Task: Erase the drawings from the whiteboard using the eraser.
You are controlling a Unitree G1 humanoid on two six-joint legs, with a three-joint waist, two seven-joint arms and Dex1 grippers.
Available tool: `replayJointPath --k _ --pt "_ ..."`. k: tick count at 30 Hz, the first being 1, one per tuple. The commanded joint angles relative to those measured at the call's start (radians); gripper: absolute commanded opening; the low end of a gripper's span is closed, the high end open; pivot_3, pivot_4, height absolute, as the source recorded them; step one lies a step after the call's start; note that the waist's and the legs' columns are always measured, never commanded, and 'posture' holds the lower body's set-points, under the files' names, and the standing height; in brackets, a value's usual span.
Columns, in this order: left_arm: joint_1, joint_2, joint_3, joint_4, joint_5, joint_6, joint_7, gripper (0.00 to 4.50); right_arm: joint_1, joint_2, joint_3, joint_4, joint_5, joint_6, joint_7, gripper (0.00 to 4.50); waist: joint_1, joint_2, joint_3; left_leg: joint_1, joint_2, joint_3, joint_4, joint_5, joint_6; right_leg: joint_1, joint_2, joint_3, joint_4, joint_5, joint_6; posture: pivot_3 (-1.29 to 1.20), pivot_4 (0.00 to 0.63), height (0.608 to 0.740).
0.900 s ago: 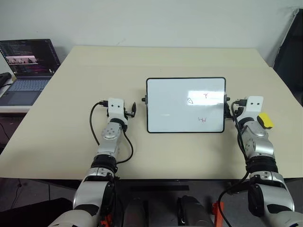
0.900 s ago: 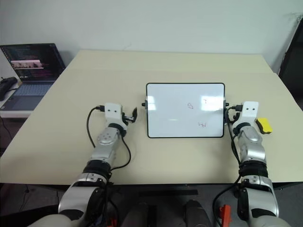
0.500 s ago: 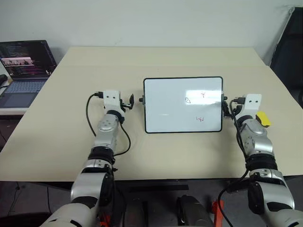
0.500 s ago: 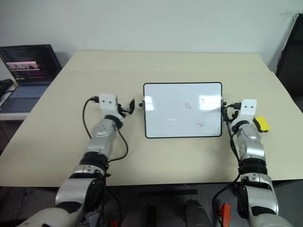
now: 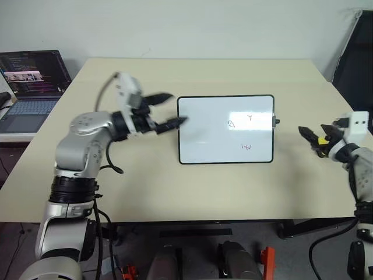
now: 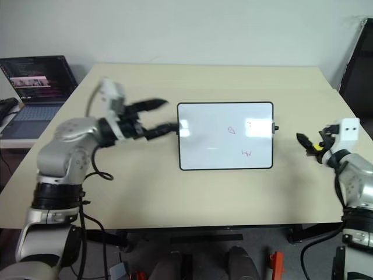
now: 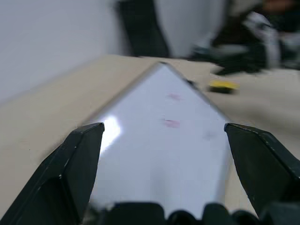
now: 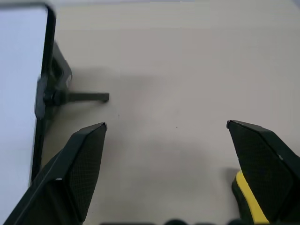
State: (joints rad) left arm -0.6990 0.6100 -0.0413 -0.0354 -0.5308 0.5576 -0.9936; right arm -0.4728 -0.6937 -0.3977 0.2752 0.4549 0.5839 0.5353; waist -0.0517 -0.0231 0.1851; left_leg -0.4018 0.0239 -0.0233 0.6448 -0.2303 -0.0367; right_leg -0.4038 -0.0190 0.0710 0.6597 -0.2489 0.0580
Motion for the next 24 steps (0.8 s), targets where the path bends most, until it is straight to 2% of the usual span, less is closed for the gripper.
replayJointPath --k 1,6,10,24 --pt "-0.028 -0.121 -0.082 -0.07 -0.03 0.09 0.05 4.5 -0.045 -0.084 0.007 0.101 -0.052 0.008 0.006 4.48 0.003 0.0 0.0 0.0 0.0 0.0 0.0 0.0 0.0 0.0 0.0 0.0 0.0 0.0 0.0 0.0 0.15 0.74" --pt "-0.03 -0.252 -0.206 -0.071 0.058 0.067 0.098 4.5 -0.131 -0.128 0.062 0.296 -0.119 -0.04 0.036 4.48 -0.006 0.0 0.0 0.0 0.0 0.001 0.0 0.0 0.0 0.0 0.0 0.001 -0.001 0.0 0.0 0.0 0.15 0.74" --pt "-0.018 -0.305 -0.232 -0.118 0.045 0.078 0.092 4.5 -0.211 -0.131 0.105 0.429 -0.169 -0.055 0.046 4.48 -0.016 0.0 0.0 0.001 0.0 0.002 -0.001 0.0 0.0 -0.001 0.001 0.003 0.0 0.0 -0.001 0.0 0.15 0.74" --pt "0.026 -0.286 -0.228 -0.173 0.061 0.1 0.114 4.5 -0.369 -0.125 0.182 0.721 -0.282 -0.131 0.05 4.48 -0.006 0.0 0.0 0.0 0.0 0.002 -0.001 0.0 0.0 -0.001 0.001 0.003 -0.001 -0.001 -0.001 0.0 0.15 0.74"
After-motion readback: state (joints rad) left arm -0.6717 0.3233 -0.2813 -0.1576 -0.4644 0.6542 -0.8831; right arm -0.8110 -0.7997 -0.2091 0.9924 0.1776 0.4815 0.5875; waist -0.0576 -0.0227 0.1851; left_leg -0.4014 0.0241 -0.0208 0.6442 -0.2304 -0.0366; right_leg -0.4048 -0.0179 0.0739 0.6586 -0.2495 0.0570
